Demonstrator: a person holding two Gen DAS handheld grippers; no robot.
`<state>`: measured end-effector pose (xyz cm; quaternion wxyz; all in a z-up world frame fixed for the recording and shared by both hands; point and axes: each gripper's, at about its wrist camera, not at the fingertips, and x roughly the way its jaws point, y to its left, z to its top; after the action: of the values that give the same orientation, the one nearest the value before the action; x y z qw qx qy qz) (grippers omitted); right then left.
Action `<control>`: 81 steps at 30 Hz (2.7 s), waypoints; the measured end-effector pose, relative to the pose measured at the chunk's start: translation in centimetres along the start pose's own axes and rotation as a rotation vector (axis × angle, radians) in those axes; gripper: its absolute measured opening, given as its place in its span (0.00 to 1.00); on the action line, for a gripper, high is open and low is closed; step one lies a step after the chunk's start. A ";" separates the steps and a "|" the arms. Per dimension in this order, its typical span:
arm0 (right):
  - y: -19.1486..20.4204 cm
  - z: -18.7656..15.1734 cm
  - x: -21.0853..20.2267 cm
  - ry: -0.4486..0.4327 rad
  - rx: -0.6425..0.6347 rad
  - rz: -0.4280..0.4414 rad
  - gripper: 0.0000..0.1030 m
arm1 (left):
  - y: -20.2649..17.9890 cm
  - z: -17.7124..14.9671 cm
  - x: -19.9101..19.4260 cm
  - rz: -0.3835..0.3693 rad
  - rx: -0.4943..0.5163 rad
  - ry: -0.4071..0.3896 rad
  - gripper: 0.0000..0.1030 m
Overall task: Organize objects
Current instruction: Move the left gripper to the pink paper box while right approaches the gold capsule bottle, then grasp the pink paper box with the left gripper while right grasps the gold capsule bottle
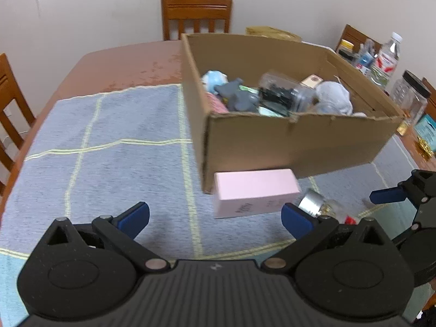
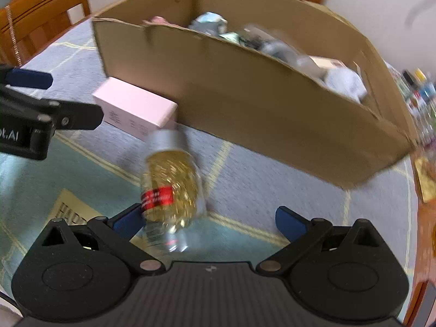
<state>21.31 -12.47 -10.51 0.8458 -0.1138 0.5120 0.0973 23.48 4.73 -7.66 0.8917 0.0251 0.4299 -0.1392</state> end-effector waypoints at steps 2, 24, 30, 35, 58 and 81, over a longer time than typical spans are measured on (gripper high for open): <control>-0.8 -0.3 0.1 0.005 0.028 -0.001 1.00 | -0.5 -0.1 0.4 -0.006 0.005 0.008 0.99; -5.4 -1.4 -0.5 -0.036 0.084 0.014 1.00 | -3.4 -1.0 3.3 0.014 -0.008 0.089 0.99; -7.3 -1.9 -1.0 -0.040 0.082 0.010 1.00 | -4.9 -1.0 4.0 0.009 -0.023 0.105 0.99; -9.2 -2.3 -0.6 -0.028 0.103 0.012 1.00 | -5.5 -0.9 4.7 0.051 -0.059 0.100 0.99; -7.5 -3.3 -0.2 -0.010 0.096 0.067 1.00 | -1.7 -0.6 5.1 0.193 -0.053 0.030 0.99; -2.4 -0.9 1.6 -0.024 0.162 0.022 1.00 | 0.2 -0.7 5.2 0.052 0.067 0.032 0.97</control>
<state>21.98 -14.97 -12.06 0.8572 -0.0385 0.5092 0.0661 26.10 3.89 -12.16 0.8867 0.0684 0.4384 -0.1297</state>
